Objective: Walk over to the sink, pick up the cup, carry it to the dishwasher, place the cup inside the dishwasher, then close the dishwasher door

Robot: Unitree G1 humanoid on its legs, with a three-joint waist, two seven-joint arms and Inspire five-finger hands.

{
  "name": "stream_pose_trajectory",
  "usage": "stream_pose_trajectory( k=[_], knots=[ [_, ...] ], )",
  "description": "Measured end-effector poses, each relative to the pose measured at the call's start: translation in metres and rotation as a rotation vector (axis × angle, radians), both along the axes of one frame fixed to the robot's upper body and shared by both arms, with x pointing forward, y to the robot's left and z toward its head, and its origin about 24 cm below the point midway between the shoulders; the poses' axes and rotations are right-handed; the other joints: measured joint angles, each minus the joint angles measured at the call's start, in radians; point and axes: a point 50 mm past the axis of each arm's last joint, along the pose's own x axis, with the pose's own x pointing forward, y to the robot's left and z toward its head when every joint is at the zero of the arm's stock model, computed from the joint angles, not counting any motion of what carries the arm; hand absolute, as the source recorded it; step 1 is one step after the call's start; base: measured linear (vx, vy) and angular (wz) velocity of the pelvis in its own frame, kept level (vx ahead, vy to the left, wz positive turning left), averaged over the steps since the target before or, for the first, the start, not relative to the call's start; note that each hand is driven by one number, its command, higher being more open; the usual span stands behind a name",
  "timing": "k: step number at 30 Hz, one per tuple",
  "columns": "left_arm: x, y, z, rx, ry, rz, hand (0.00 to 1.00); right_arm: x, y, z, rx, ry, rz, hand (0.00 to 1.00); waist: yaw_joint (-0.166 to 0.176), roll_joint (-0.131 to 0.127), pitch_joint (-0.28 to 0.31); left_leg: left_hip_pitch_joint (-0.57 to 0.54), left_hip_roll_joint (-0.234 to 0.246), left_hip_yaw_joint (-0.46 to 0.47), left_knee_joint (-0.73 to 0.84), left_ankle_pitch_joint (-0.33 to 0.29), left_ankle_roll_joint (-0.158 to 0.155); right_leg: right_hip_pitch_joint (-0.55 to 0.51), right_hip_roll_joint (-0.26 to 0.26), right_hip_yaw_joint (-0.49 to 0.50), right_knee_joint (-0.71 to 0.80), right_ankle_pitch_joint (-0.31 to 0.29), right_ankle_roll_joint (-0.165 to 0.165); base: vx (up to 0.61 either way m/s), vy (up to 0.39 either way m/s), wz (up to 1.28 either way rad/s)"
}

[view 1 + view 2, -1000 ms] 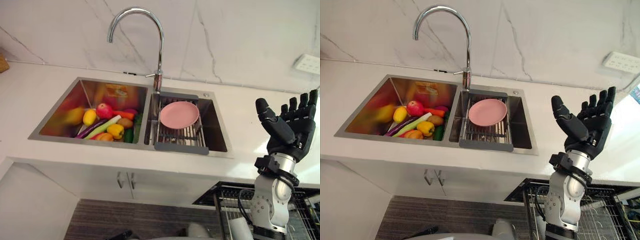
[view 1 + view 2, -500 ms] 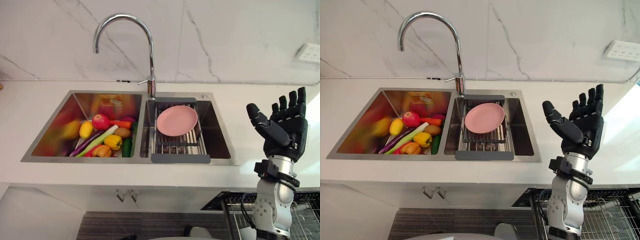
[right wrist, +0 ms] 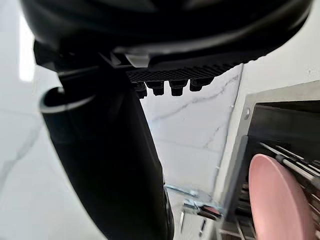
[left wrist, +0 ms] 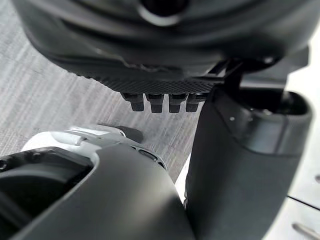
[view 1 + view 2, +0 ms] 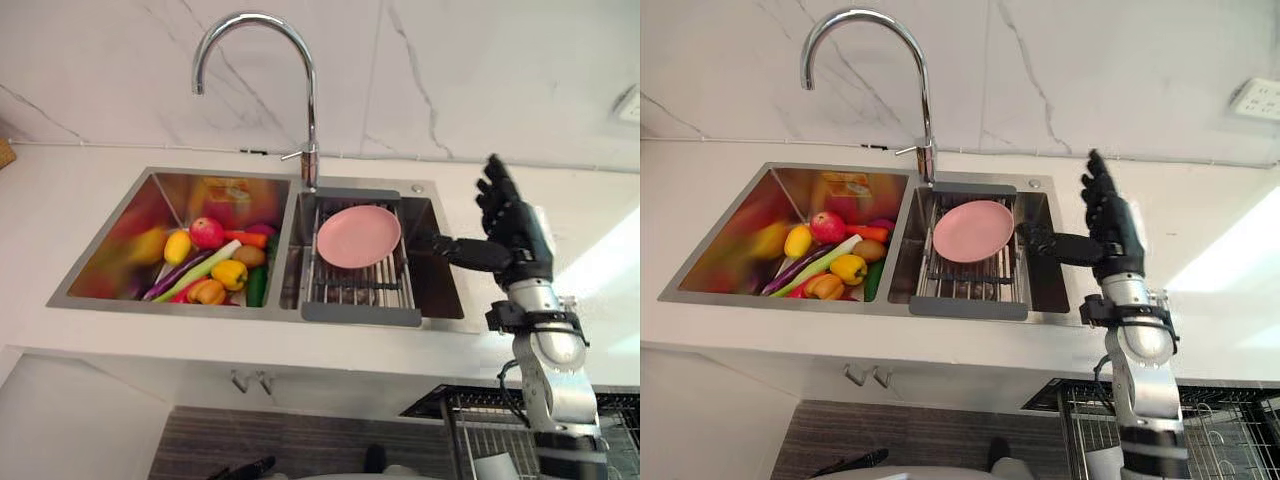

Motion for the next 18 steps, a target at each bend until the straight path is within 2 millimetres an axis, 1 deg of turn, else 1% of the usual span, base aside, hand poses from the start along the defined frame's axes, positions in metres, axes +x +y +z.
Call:
stream_pose_trajectory(
  k=[4,6,9,13,18],
  knots=[
    [-0.002,0.001,0.0,0.002,-0.002,0.002,1.0,0.004,0.01,-0.009,-0.113,0.057,0.062,1.0,0.001,-0.006,0.0,0.005,0.0,-0.003,-0.004,0.001,-0.001,0.008,0.0,-0.006,-0.004,0.0,0.0,-0.01,0.005,0.03],
    [-0.003,0.001,0.0,0.003,-0.001,0.001,1.0,0.011,0.016,-0.016,-0.181,0.106,0.083,1.0,0.002,-0.01,-0.001,0.012,-0.001,-0.009,-0.011,0.002,-0.002,0.02,-0.001,-0.014,-0.012,0.001,0.001,-0.01,0.005,0.08],
    [-0.001,0.003,0.001,0.007,-0.01,-0.001,1.0,0.017,0.018,-0.024,-0.266,0.159,0.092,1.0,0.015,-0.013,-0.001,0.012,-0.001,-0.025,-0.019,0.007,-0.005,0.023,-0.001,-0.035,-0.014,0.001,0.002,0.0,0.002,0.14],
    [0.002,0.005,0.003,0.008,-0.019,-0.006,1.0,0.027,0.015,-0.037,-0.353,0.235,0.051,1.0,0.031,-0.02,0.0,0.013,-0.002,-0.045,-0.034,0.018,-0.007,0.03,-0.003,-0.063,-0.014,0.001,0.002,0.0,0.002,0.19],
    [0.003,0.007,0.004,0.01,-0.022,-0.008,1.0,0.034,0.004,-0.051,-0.428,0.297,-0.069,1.0,0.049,-0.035,0.007,0.017,-0.01,-0.064,-0.051,0.032,-0.007,0.037,-0.011,-0.084,-0.014,0.001,0.003,-0.02,0.015,0.12]
  ],
)
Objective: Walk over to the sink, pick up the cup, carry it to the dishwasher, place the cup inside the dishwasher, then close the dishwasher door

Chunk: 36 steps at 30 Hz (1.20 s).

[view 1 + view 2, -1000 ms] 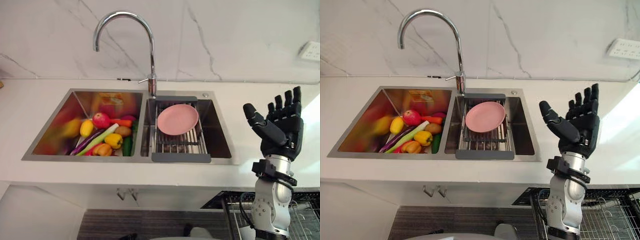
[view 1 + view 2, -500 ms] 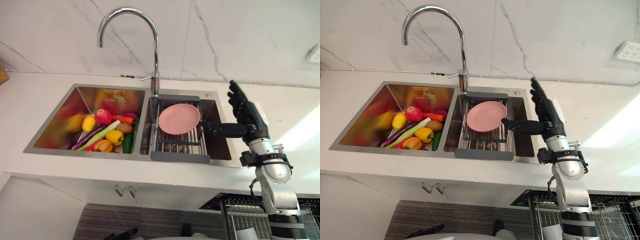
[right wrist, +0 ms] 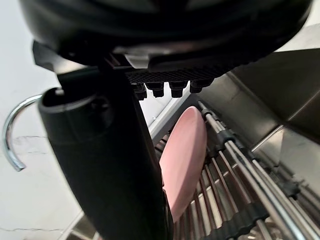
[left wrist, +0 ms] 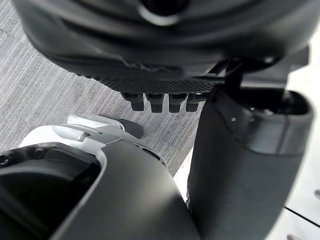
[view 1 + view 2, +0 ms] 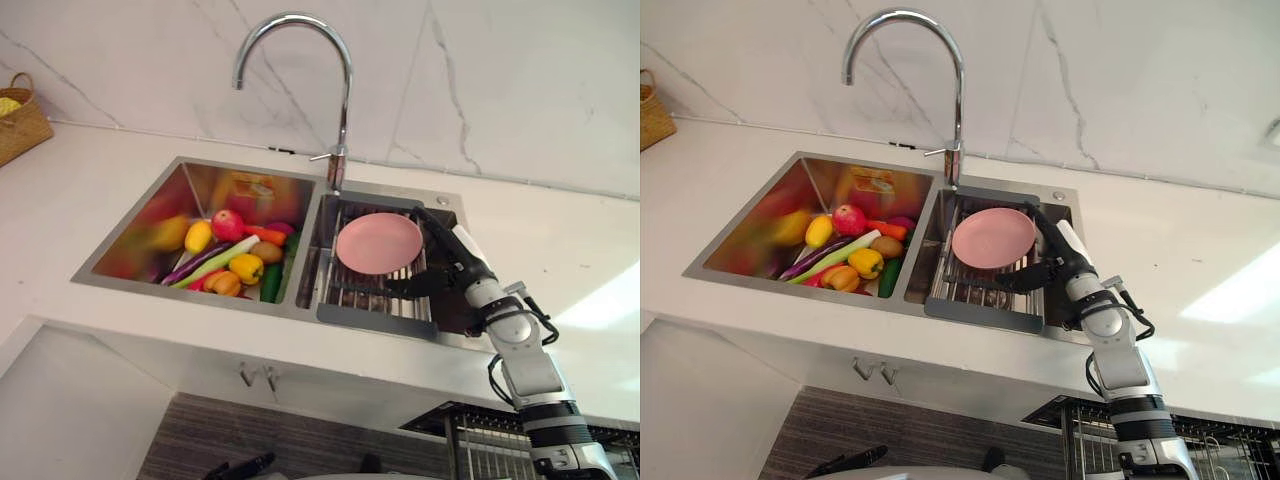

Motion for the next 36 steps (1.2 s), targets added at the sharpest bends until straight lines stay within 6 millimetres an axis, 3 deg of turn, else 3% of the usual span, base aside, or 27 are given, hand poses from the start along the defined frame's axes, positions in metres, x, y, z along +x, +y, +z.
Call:
stream_pose_trajectory(
  k=[6,17,36],
  knots=[
    [-0.002,0.001,0.001,0.002,-0.008,0.0,1.0,0.005,-0.002,-0.01,-0.117,0.031,-0.042,1.0,0.004,-0.012,0.004,-0.002,-0.013,-0.033,-0.017,0.02,0.007,0.012,-0.013,-0.032,0.0,-0.001,0.002,-0.04,0.014,0.16],
    [0.004,0.004,0.005,0.019,-0.034,-0.018,1.0,0.014,-0.004,-0.011,-0.237,0.005,-0.117,1.0,0.032,-0.028,0.012,-0.007,-0.025,-0.064,-0.039,0.041,0.015,0.013,-0.024,-0.06,0.0,-0.002,0.003,-0.01,0.021,0.09],
    [0.011,0.006,0.008,0.067,-0.051,-0.122,1.0,0.027,-0.004,-0.017,-0.414,-0.011,-0.21,1.0,0.049,-0.029,0.017,-0.014,-0.041,-0.092,-0.044,0.046,0.024,0.019,-0.042,-0.086,0.0,-0.002,0.014,0.0,0.017,0.03]
  ],
)
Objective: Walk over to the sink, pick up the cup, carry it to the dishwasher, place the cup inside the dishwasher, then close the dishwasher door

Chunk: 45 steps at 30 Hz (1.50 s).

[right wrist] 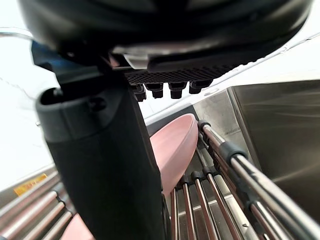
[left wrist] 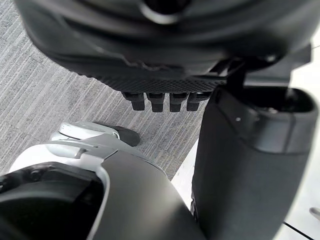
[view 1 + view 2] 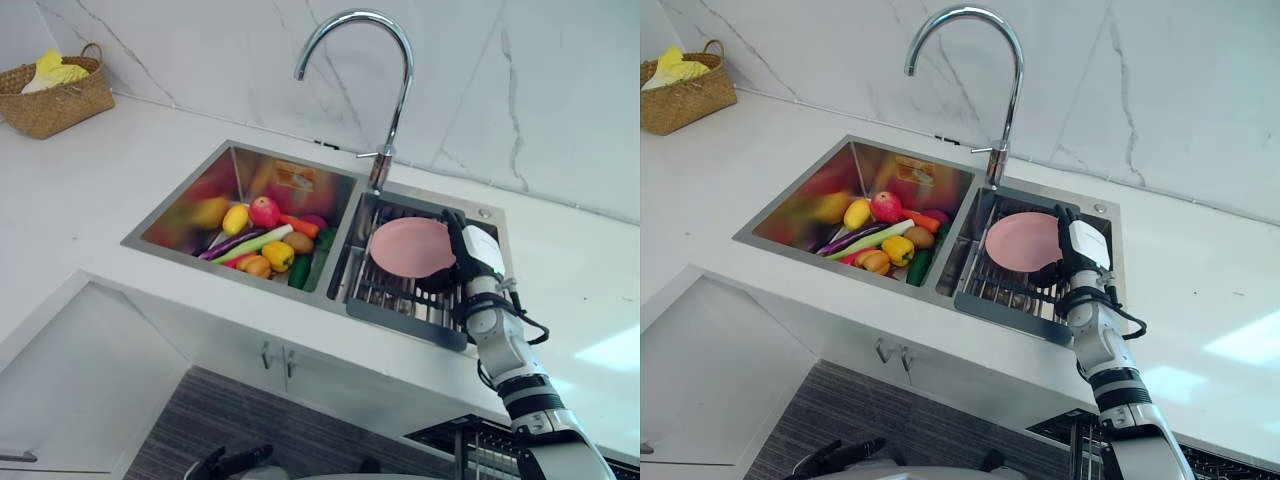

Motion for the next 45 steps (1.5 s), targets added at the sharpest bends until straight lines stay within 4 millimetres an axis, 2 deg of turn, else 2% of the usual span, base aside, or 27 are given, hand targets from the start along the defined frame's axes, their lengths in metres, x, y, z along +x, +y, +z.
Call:
stream_pose_trajectory(
  k=[12,13,24,29,32,40,43,45],
  knots=[
    [0.002,0.0,0.001,-0.004,-0.008,-0.004,1.0,0.005,0.006,-0.003,-0.132,-0.005,0.033,1.0,0.008,0.0,0.012,-0.003,-0.012,-0.023,0.004,0.002,0.004,0.01,-0.013,-0.016,0.002,-0.001,0.006,-0.01,0.028,0.06],
    [0.002,0.0,0.001,-0.003,-0.01,-0.005,1.0,0.004,0.007,-0.003,-0.162,-0.022,0.042,0.0,0.009,0.0,0.015,-0.004,-0.012,-0.025,0.004,0.003,0.005,0.011,-0.013,-0.019,0.003,-0.001,0.006,-0.02,0.021,0.05],
    [0.01,0.0,0.004,0.042,-0.074,-0.078,1.0,0.003,0.017,0.001,-0.379,-0.187,0.102,0.0,0.014,0.006,0.031,-0.013,-0.015,-0.036,0.007,0.005,0.008,0.009,-0.016,-0.028,0.003,-0.002,0.008,-0.01,0.016,0.03],
    [0.011,-0.001,0.004,0.043,-0.083,-0.083,1.0,0.004,0.016,0.005,-0.448,-0.202,0.112,0.0,0.018,0.007,0.032,-0.014,-0.016,-0.036,0.008,0.004,0.008,0.009,-0.017,-0.028,0.003,-0.003,0.009,0.0,0.006,0.0],
    [0.013,-0.002,0.005,0.047,-0.095,-0.106,1.0,0.004,0.012,0.007,-0.481,-0.192,0.111,0.0,0.032,0.008,0.033,-0.015,-0.016,-0.037,0.012,0.003,0.007,0.009,-0.017,-0.028,0.004,-0.003,0.009,0.0,0.0,0.0],
    [0.015,-0.004,0.005,0.049,-0.107,-0.119,1.0,0.005,0.001,0.009,-0.49,-0.172,0.076,0.0,0.039,0.012,0.035,-0.019,-0.016,-0.04,0.017,0.003,0.007,0.009,-0.018,-0.03,0.006,-0.003,0.009,0.0,0.0,0.0],
    [0.015,-0.003,0.005,0.051,-0.106,-0.118,1.0,0.006,-0.001,0.016,-0.39,-0.234,0.032,0.0,0.034,0.013,0.035,-0.019,-0.016,-0.038,0.018,0.003,0.007,0.008,-0.018,-0.028,0.006,-0.003,0.008,0.0,0.0,0.0],
    [0.012,-0.004,0.005,0.051,-0.102,-0.114,1.0,0.007,0.003,0.031,-0.28,-0.322,0.011,0.0,0.021,0.016,0.037,-0.019,-0.015,-0.032,0.018,0.003,0.007,0.002,-0.018,-0.02,0.008,-0.003,0.008,0.0,0.0,-0.08]
  ],
)
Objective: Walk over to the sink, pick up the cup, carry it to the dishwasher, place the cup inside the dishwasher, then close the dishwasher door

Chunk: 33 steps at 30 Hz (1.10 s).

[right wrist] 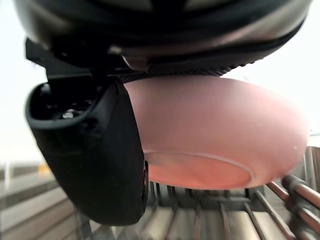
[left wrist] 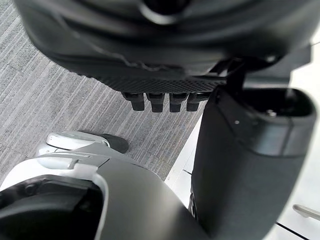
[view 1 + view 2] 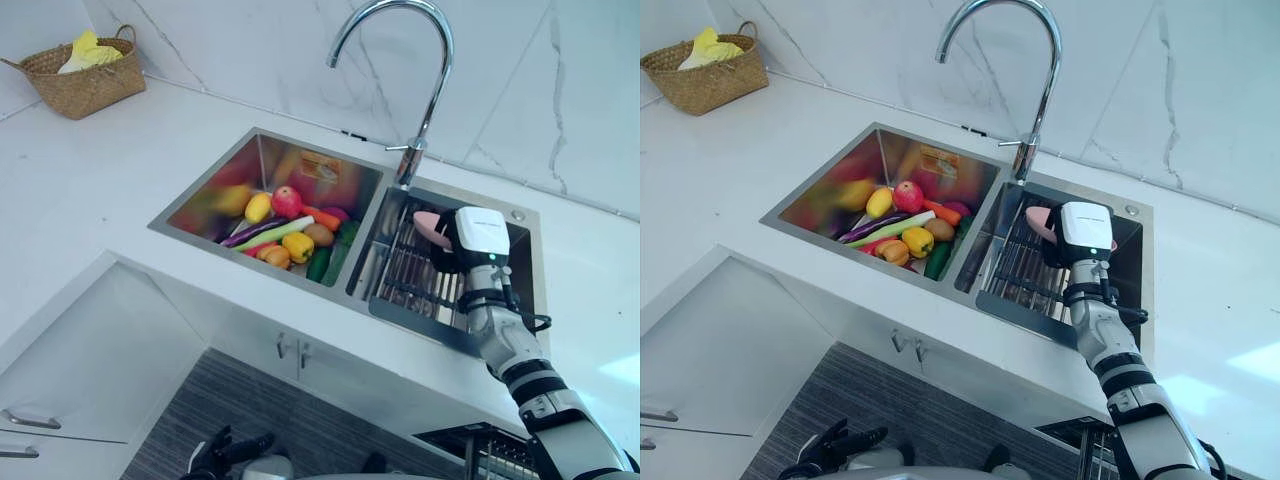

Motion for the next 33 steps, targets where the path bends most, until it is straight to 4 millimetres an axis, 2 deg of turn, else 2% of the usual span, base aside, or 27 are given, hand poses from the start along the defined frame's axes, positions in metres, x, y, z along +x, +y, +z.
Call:
stream_pose_trajectory(
  k=[1,3,4,6,8,9,12,14,16,20,22,23,24,25,26,27,28,29,30,31,32,33],
  knots=[
    [0.0,0.0,0.0,-0.001,-0.001,0.002,1.0,-0.001,0.003,0.007,0.028,-0.035,0.013,0.0,-0.003,0.002,0.001,0.0,0.001,0.005,0.0,0.0,0.0,-0.004,0.0,0.006,0.002,0.0,0.0,0.0,0.007,-0.22],
    [0.001,-0.002,0.001,-0.006,-0.007,0.003,1.0,-0.006,0.011,0.047,0.102,-0.25,0.063,0.0,-0.01,0.013,0.007,0.004,0.004,0.035,0.01,-0.012,0.005,-0.013,0.006,0.035,0.003,0.003,-0.003,0.0,0.03,-0.36],
    [0.001,-0.002,0.0,-0.007,-0.006,0.004,1.0,-0.009,0.012,0.059,0.114,-0.32,0.072,0.0,-0.011,0.016,0.007,0.007,0.006,0.044,0.015,-0.016,0.006,-0.013,0.008,0.043,0.003,0.003,-0.003,0.01,0.041,-0.37],
    [0.0,-0.002,0.0,-0.008,-0.002,0.007,1.0,-0.027,0.007,0.108,0.162,-0.617,0.079,0.0,-0.014,0.017,0.005,0.016,0.013,0.072,0.03,-0.032,0.007,-0.013,0.016,0.071,0.002,0.003,-0.003,0.02,0.031,-0.37],
    [-0.002,-0.002,-0.001,-0.013,0.004,0.018,1.0,-0.043,0.0,0.136,0.165,-0.813,0.061,0.0,-0.021,0.017,0.005,0.028,0.015,0.095,0.031,-0.041,0.007,-0.012,0.019,0.093,0.002,0.003,-0.003,0.02,0.041,-0.37],
    [-0.005,-0.002,-0.002,-0.016,0.017,0.025,1.0,-0.052,-0.004,0.148,0.152,-0.91,0.048,0.0,-0.033,0.017,0.004,0.035,0.015,0.107,0.031,-0.046,0.009,-0.012,0.019,0.105,0.002,0.004,-0.002,0.01,0.052,-0.33],
    [-0.01,-0.001,-0.004,-0.027,0.045,0.038,1.0,-0.066,-0.014,0.16,0.127,-1.02,0.007,0.0,-0.06,0.016,0.0,0.044,0.014,0.14,0.031,-0.053,0.012,-0.023,0.021,0.134,0.005,0.005,0.0,0.0,0.041,-0.35],
    [-0.012,-0.001,-0.005,-0.03,0.058,0.038,1.0,-0.077,-0.03,0.155,0.1,-1.016,-0.062,0.0,-0.071,0.013,-0.001,0.049,0.014,0.171,0.031,-0.056,0.014,-0.041,0.023,0.163,0.018,0.006,0.001,-0.02,0.038,-0.47],
    [-0.013,0.0,-0.005,-0.029,0.067,0.04,1.0,-0.087,-0.052,0.13,0.072,-0.915,-0.181,0.0,-0.079,0.008,-0.003,0.044,0.017,0.225,0.035,-0.07,0.014,-0.087,0.032,0.217,0.043,0.008,-0.001,-0.04,0.035,-0.67],
    [-0.01,0.0,-0.006,-0.043,0.066,0.064,1.0,-0.095,-0.075,0.096,0.079,-0.773,-0.303,0.0,-0.097,-0.003,-0.001,-0.004,0.02,0.311,0.087,-0.106,0.017,-0.166,0.046,0.291,0.059,0.034,-0.002,-0.06,0.017,-0.71],
    [-0.01,0.0,-0.006,-0.054,0.077,0.091,1.0,-0.105,-0.087,0.078,0.11,-0.722,-0.381,0.0,-0.106,-0.014,0.003,-0.022,0.025,0.364,0.118,-0.126,0.022,-0.203,0.05,0.296,0.06,0.051,-0.009,-0.07,0.013,-0.84],
    [-0.012,0.002,-0.006,-0.061,0.089,0.115,1.0,-0.113,-0.092,0.067,0.158,-0.701,-0.434,0.0,-0.113,-0.018,0.005,-0.024,0.03,0.4,0.13,-0.135,0.026,-0.218,0.037,0.252,0.065,0.015,-0.025,-0.04,0.013,-0.86],
    [-0.014,0.001,-0.007,-0.069,0.108,0.14,1.0,-0.121,-0.098,0.055,0.208,-0.682,-0.49,0.0,-0.126,-0.015,0.004,-0.027,0.046,0.438,0.139,-0.135,0.027,-0.242,0.001,0.095,0.138,-0.062,-0.056,0.0,0.025,-0.88],
    [-0.015,0.002,-0.007,-0.074,0.113,0.16,1.0,-0.125,-0.099,0.049,0.227,-0.67,-0.513,0.0,-0.129,-0.015,0.004,-0.027,0.056,0.455,0.147,-0.136,0.028,-0.254,-0.018,0.033,0.184,-0.089,-0.08,0.04,0.024,-0.96],
    [-0.017,0.008,-0.006,-0.075,0.119,0.199,1.0,-0.13,-0.099,0.039,0.254,-0.649,-0.543,0.0,-0.137,-0.036,0.007,-0.027,0.063,0.488,0.183,-0.148,0.027,-0.279,-0.071,-0.058,0.282,-0.101,-0.134,0.06,0.021,-0.95],
    [-0.016,0.017,-0.004,-0.061,0.114,0.226,1.0,-0.135,-0.099,0.032,0.263,-0.63,-0.555,0.0,-0.15,-0.069,0.013,-0.036,0.066,0.483,0.241,-0.193,0.02,-0.292,-0.087,-0.086,0.327,-0.048,-0.106,0.03,-0.027,-0.99],
    [-0.015,0.019,-0.004,-0.058,0.118,0.233,1.0,-0.135,-0.098,0.029,0.272,-0.621,-0.558,0.0,-0.149,-0.074,0.011,-0.042,0.071,0.478,0.253,-0.197,0.02,-0.304,-0.072,-0.076,0.326,-0.036,-0.116,-0.03,-0.091,-1.26],
    [-0.018,0.017,-0.006,-0.066,0.131,0.243,1.0,-0.136,-0.094,0.025,0.295,-0.621,-0.555,0.0,-0.136,-0.061,-0.008,-0.048,0.099,0.496,0.234,-0.201,0.02,-0.317,-0.025,-0.032,0.271,0.004,-0.126,-0.06,-0.117,-1.3],
    [-0.016,0.017,-0.005,-0.07,0.114,0.255,1.0,-0.138,-0.093,0.021,0.308,-0.63,-0.57,0.0,-0.14,-0.067,-0.014,-0.051,0.108,0.539,0.219,-0.205,0.016,-0.341,-0.046,-0.071,0.392,-0.108,-0.142,-0.04,-0.096,-1.14],
    [-0.016,0.018,-0.005,-0.068,0.107,0.262,1.0,-0.14,-0.093,0.019,0.31,-0.632,-0.583,0.0,-0.146,-0.072,-0.015,-0.056,0.109,0.545,0.222,-0.204,0.014,-0.34,-0.069,-0.093,0.467,-0.164,-0.127,0.04,-0.075,-0.65],
    [-0.018,0.021,-0.005,-0.064,0.113,0.283,1.0,-0.14,-0.093,0.015,0.314,-0.622,-0.585,0.0,-0.151,-0.077,-0.02,-0.067,0.117,0.559,0.258,-0.204,0.013,-0.311,-0.09,-0.112,0.513,-0.232,-0.085,0.09,-0.101,-0.59],
    [-0.02,0.023,-0.006,-0.06,0.12,0.308,1.0,-0.136,-0.089,0.012,0.323,-0.608,-0.56,0.0,-0.147,-0.087,-0.027,-0.087,0.137,0.583,0.324,-0.205,0.012,-0.284,-0.077,-0.11,0.455,-0.237,-0.065,0.09,-0.118,-0.65]
  ],
)
